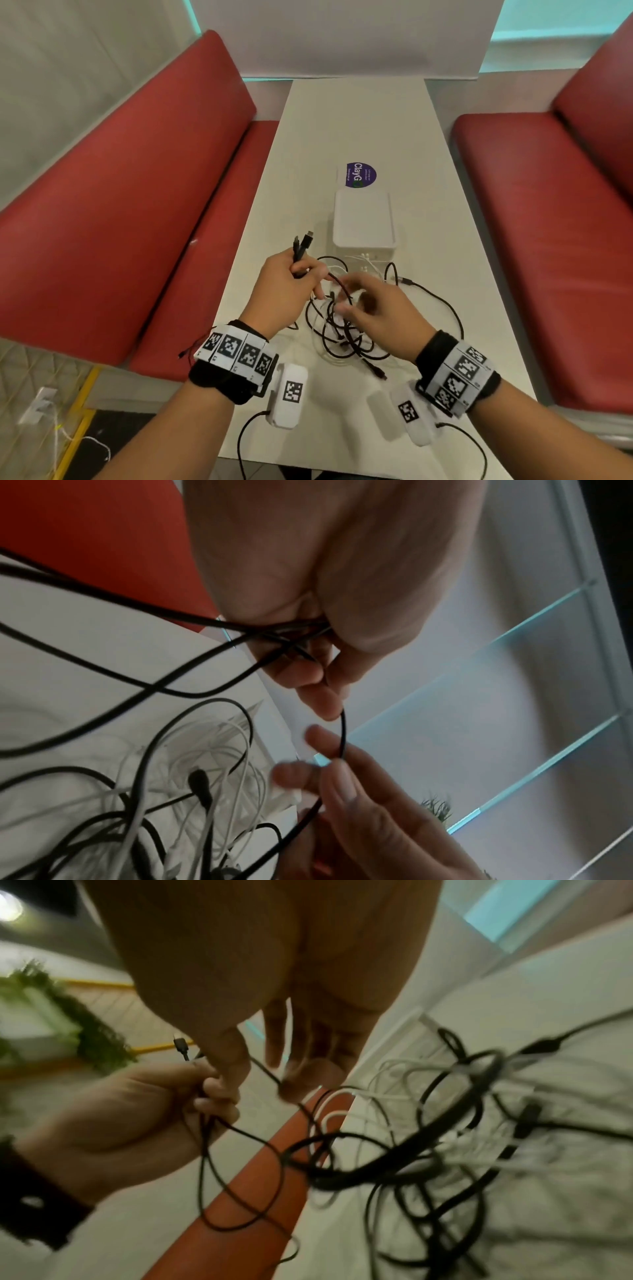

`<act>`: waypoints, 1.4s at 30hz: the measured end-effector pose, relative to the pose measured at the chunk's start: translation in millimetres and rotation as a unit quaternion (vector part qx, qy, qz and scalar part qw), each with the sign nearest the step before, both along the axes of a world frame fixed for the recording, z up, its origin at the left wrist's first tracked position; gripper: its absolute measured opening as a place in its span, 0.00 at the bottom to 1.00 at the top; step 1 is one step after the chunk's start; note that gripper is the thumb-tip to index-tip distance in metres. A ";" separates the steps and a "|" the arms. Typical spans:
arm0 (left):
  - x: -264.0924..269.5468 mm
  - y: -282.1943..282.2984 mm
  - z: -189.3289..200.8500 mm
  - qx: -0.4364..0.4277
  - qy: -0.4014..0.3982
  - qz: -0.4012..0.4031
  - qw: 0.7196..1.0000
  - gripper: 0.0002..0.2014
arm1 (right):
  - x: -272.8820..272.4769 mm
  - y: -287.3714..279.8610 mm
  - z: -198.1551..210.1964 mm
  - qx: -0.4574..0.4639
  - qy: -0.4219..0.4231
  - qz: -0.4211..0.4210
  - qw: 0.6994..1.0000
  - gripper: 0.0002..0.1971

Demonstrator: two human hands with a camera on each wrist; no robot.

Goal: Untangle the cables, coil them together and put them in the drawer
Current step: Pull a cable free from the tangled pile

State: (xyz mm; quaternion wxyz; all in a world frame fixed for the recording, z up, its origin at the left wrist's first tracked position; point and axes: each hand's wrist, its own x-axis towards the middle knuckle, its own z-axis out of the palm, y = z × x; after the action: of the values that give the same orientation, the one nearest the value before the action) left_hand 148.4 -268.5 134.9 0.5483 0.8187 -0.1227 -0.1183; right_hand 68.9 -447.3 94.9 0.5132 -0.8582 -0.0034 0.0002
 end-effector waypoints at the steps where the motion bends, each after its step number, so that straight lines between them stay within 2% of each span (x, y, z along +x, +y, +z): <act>1: 0.6 0.6 1.8 -0.014 -0.005 0.004 1.000 0.06 | 0.0 8.1 0.5 0.003 0.030 0.034 0.999 0.07; 2: 2.0 2.1 3.8 -0.031 -0.016 0.012 0.999 0.06 | -1.8 15.5 -2.6 -0.007 0.054 0.058 0.997 0.05; 4: 5.2 6.9 7.6 -0.042 -0.037 0.016 0.998 0.10 | -5.1 21.9 -16.8 -0.038 0.085 0.067 0.993 0.10; 6: 6.3 14.3 6.2 -0.015 -0.045 0.008 0.999 0.15 | -3.6 14.5 -28.0 -0.067 0.097 0.050 0.992 0.11; 8: 5.4 24.9 -0.7 0.042 -0.048 0.004 0.998 0.12 | 0.1 3.1 -29.9 -0.076 0.099 0.028 0.992 0.10; 11: 6.0 44.7 -15.8 0.136 -0.045 0.008 0.990 0.09 | 1.4 -7.7 -20.6 0.073 0.007 -0.083 0.994 0.03; 12: 5.5 49.7 -18.5 0.156 -0.047 0.006 0.987 0.09 | 0.7 -9.4 -17.3 0.094 -0.040 -0.112 0.988 0.02; 13: 4.7 52.5 -19.4 0.159 -0.048 0.006 0.986 0.09 | 0.5 -11.8 -16.1 0.073 -0.068 -0.126 0.987 0.01; 15: 2.6 53.0 -16.1 0.110 -0.032 0.007 0.993 0.10 | 1.3 -16.0 -18.6 -0.056 -0.040 -0.111 0.991 0.09; 17: 0.3 51.3 -9.7 0.025 -0.003 0.012 1.000 0.18 | 2.6 -17.6 -22.6 -0.191 0.038 -0.054 0.979 0.15; 18: 0.3 51.2 -6.8 -0.009 0.010 0.015 1.000 0.20 | 3.2 -17.8 -23.3 -0.201 0.064 -0.029 0.977 0.13; 20: 0.0 53.3 -2.8 -0.050 0.025 0.033 0.998 0.23 | 3.9 -16.5 -22.3 -0.152 0.078 -0.006 0.985 0.09; 22: -0.7 55.7 -1.9 -0.039 0.023 0.040 0.998 0.21 | 4.9 -17.6 -21.6 -0.144 0.032 -0.039 0.988 0.05; 24: -1.2 56.3 -6.4 -0.003 0.016 0.047 0.999 0.21 | 5.6 -19.8 -21.1 -0.161 -0.003 -0.092 0.983 0.06; 27: -0.2 59.1 -16.9 0.042 0.023 0.062 0.997 0.27 | 7.9 -21.1 -21.1 -0.043 0.031 -0.153 0.987 0.22; 28: -0.9 59.2 -19.5 0.048 0.024 0.058 0.997 0.27 | 7.6 -20.1 -19.1 0.000 0.037 -0.158 0.987 0.25; 29: -1.7 58.6 -22.0 0.055 0.022 0.052 0.997 0.27 | 7.0 -18.3 -17.2 0.046 0.034 -0.152 0.987 0.24; 32: -2.3 56.1 -21.5 0.077 0.000 0.058 0.995 0.26 | 4.9 -11.1 -14.5 0.214 0.023 -0.133 0.967 0.12; 33: -0.7 57.3 -20.8 0.074 -0.010 0.069 0.995 0.26 | 4.4 -10.5 -15.2 0.223 0.013 -0.129 0.966 0.11; 36: 6.0 71.0 -14.6 0.018 -0.028 0.102 0.994 0.26 | 4.1 -17.6 -21.4 0.086 -0.028 -0.108 0.990 0.14; 40: 15.3 95.3 0.6 -0.040 -0.080 0.154 0.984 0.26 | -0.1 -27.5 -30.9 -0.072 0.034 -0.042 0.996 0.16; 42: 19.6 107.1 5.3 -0.065 -0.085 0.160 0.981 0.27 | -1.7 -30.3 -33.9 -0.099 0.072 -0.041 0.992 0.18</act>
State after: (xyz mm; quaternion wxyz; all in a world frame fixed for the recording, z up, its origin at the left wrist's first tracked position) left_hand 167.9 -161.4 140.2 0.5999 0.7974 -0.0437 0.0491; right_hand 67.1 -477.6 61.1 0.4240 -0.9021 0.0685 0.0418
